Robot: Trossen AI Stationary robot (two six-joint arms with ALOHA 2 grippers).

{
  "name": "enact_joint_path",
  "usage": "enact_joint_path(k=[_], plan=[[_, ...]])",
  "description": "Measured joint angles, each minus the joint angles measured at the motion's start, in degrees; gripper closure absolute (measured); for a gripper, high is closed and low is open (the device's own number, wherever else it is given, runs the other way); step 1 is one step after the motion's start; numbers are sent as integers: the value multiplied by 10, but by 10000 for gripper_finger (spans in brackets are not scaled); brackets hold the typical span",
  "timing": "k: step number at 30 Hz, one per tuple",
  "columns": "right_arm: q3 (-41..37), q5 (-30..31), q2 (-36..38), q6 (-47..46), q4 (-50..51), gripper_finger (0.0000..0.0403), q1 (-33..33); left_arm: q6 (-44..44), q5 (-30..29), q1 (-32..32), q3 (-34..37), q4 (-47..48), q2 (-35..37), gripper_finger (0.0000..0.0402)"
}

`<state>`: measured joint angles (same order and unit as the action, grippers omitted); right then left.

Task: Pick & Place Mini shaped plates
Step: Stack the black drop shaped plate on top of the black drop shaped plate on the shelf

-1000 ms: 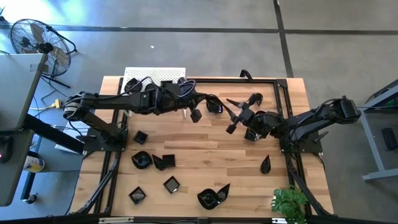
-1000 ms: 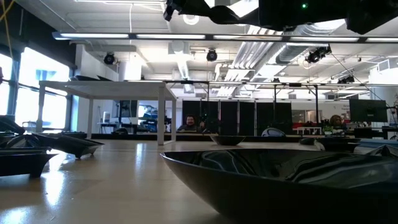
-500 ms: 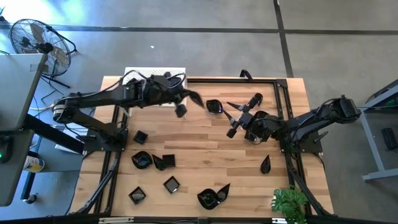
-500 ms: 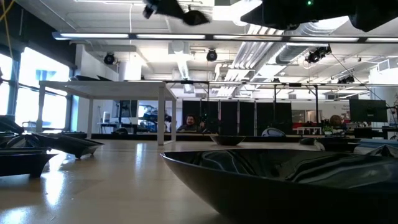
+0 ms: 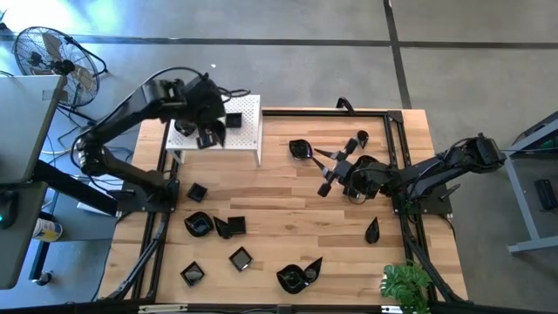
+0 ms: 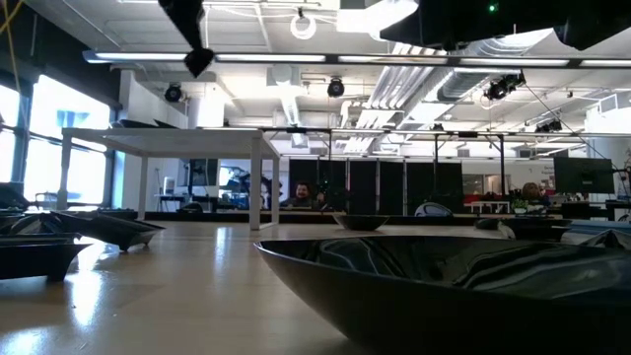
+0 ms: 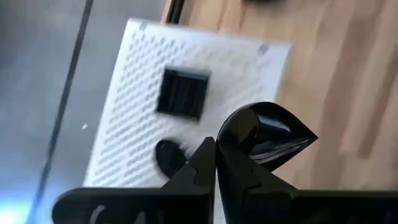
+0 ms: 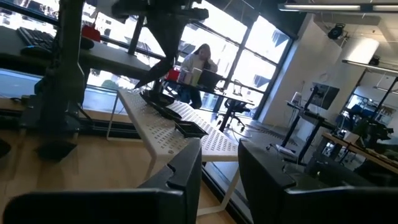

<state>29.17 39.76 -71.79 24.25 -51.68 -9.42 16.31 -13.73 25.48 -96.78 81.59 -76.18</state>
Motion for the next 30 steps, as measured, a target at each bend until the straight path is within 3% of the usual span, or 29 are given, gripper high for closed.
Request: enact_joint_path(k=[8,13,30], plan=[[0,-12,0,-4,1,328,1,187,-6,100,0,30,-46,401],[0,-12,0,-4,4,329,1,244,-8,131,0,21,-72,401],[0,-28,0,-15,22,329,1,402,-12,150,0,5,-81,401]])
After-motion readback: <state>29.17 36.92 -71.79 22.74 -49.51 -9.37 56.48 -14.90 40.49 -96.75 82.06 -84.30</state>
